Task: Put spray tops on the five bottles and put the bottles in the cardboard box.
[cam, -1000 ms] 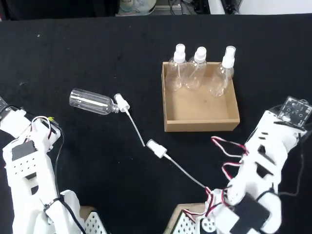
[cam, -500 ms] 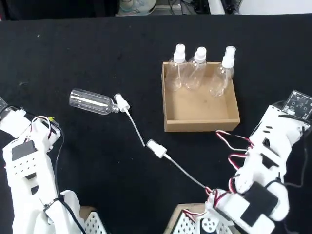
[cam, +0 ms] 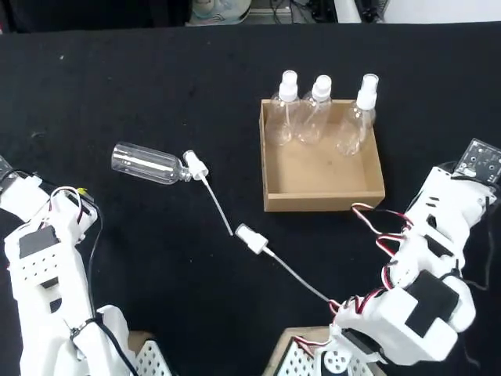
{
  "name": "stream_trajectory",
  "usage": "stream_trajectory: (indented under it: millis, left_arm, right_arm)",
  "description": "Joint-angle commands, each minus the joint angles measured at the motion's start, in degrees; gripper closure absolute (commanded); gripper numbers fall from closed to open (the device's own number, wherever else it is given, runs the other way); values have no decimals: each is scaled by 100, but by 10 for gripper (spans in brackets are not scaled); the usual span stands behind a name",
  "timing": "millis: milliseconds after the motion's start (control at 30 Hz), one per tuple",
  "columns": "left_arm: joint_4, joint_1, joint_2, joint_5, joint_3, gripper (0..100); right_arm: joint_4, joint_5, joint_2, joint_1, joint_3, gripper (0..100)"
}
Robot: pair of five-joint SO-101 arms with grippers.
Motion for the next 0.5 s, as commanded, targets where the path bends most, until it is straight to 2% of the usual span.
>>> stream_trajectory:
  millis: [0,100,300,467]
  left_arm:
    - [-53,66,-79,9,-295,810]
    - [-53,66,-79,9,-295,810]
    - [-53,66,-79,9,-295,810]
    - [-53,66,-79,9,-295,810]
  right_arm:
    - [-149,-35,-40,62,-365,688]
    - [-149,-35,-40,70,-365,740]
    - [-659,-9,-40,132,-303,982]
    - [-651,-18,-268,396,-224,987]
